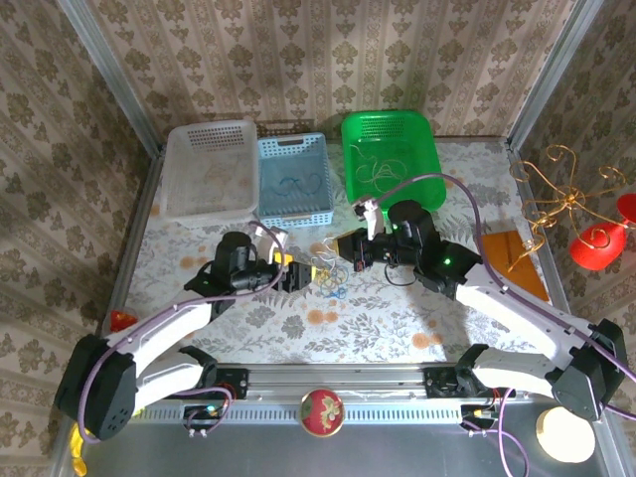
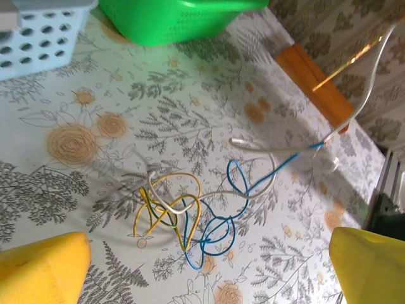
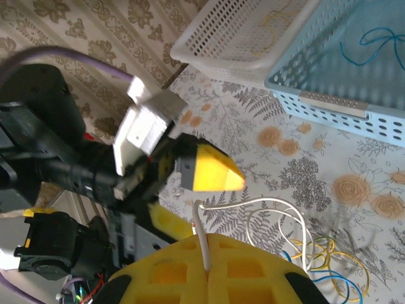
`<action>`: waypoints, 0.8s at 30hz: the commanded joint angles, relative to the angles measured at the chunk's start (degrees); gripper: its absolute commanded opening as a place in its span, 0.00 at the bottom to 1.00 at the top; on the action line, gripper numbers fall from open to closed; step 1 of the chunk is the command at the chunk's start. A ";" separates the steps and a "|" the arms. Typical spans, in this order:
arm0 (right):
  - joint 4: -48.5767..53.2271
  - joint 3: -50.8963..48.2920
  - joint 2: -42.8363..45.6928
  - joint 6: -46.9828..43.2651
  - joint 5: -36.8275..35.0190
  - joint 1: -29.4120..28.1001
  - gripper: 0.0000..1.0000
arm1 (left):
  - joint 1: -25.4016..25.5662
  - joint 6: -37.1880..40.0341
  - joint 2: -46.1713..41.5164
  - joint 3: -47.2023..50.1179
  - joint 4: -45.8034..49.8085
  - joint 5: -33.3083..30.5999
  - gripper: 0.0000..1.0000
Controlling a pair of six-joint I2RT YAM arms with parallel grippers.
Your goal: Untangle the cables
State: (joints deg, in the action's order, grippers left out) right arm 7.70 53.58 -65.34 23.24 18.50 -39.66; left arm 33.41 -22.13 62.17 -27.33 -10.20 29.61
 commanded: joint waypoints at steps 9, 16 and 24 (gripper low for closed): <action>-1.94 1.33 2.41 3.24 0.22 0.37 0.00 | 5.56 3.64 12.01 -1.20 -13.72 -3.39 0.95; -3.98 0.65 3.48 5.71 0.24 0.37 0.00 | 7.49 1.54 19.51 -2.71 -22.14 -3.74 0.93; -6.21 0.14 3.64 8.69 1.43 0.37 0.00 | 8.67 0.48 23.23 -3.69 -27.69 -7.81 0.90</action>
State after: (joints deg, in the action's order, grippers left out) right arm 4.01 53.58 -62.94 29.87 18.55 -39.57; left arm 41.60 -20.75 84.97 -29.36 -33.17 24.05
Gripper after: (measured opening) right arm 0.066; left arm 0.909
